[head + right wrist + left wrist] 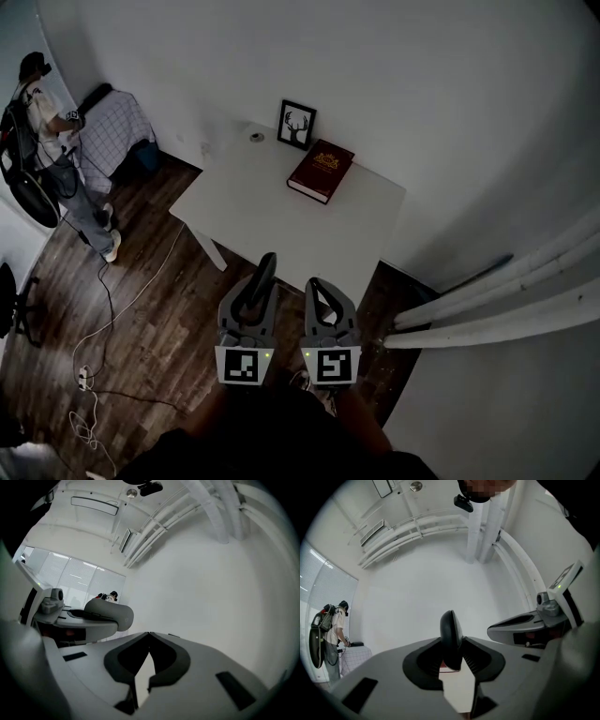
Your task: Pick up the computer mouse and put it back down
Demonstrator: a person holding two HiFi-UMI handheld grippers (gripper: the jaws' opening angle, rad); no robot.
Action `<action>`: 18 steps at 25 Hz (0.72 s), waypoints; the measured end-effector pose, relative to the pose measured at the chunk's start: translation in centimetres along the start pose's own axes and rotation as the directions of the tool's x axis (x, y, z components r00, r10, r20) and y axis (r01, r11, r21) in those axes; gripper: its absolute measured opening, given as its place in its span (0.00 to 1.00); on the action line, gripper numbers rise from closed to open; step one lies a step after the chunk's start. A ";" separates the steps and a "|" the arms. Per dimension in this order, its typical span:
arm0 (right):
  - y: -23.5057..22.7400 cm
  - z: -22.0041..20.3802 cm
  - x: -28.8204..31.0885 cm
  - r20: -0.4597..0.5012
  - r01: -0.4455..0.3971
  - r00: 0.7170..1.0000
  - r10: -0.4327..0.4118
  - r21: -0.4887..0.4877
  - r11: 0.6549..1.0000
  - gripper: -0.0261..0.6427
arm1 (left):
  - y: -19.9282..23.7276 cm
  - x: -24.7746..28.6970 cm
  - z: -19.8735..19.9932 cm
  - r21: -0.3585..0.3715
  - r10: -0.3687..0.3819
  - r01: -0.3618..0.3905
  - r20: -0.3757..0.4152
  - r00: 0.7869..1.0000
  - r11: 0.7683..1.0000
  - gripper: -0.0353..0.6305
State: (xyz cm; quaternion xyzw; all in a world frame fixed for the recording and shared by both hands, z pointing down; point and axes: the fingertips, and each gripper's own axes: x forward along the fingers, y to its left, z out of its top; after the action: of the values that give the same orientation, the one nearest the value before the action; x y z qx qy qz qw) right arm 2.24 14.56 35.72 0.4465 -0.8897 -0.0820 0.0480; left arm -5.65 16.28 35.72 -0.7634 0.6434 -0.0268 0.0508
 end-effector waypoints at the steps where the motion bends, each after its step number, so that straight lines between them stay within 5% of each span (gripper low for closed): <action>1: -0.1 0.0 0.0 0.003 -0.009 1.000 0.009 -0.007 1.000 0.07 | -0.2 0.1 -0.1 -0.006 0.010 -0.010 -0.001 1.000 1.000 0.24; 18: -0.9 -2.3 3.5 -0.014 -0.086 0.996 0.087 0.028 0.996 0.07 | 1.7 3.3 -3.1 0.022 0.073 -0.071 -0.079 0.994 0.997 0.24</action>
State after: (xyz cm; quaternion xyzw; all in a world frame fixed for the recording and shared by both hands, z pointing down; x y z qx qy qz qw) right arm 1.25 11.04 37.83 0.4088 -0.9089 -0.0642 0.0523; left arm -7.13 12.61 38.54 -0.7375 0.6717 -0.0615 0.0335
